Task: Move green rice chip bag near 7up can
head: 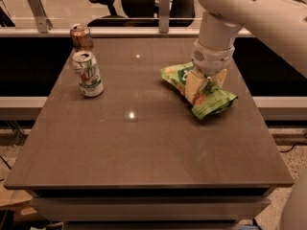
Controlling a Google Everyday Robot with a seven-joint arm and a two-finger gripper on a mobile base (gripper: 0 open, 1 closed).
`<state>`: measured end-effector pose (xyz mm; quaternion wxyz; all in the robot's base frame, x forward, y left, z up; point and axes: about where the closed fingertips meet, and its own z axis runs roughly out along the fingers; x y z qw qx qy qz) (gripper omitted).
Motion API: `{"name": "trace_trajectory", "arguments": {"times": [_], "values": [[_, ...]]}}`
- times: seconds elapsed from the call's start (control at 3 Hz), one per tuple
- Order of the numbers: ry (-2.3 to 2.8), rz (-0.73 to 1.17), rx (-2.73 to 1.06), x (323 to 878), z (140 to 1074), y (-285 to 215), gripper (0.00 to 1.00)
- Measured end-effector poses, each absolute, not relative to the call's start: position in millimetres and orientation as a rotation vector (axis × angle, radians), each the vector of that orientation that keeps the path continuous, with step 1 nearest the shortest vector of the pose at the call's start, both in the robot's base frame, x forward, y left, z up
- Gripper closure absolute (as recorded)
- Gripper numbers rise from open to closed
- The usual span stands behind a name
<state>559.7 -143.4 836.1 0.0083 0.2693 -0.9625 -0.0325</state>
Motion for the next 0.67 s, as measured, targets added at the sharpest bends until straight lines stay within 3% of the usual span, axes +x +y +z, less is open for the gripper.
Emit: {"name": "trace_trajectory", "arguments": {"times": [0.67], "values": [[-3.057, -0.088, 0.892, 558.9, 864.3, -137.3, 1.00]]}}
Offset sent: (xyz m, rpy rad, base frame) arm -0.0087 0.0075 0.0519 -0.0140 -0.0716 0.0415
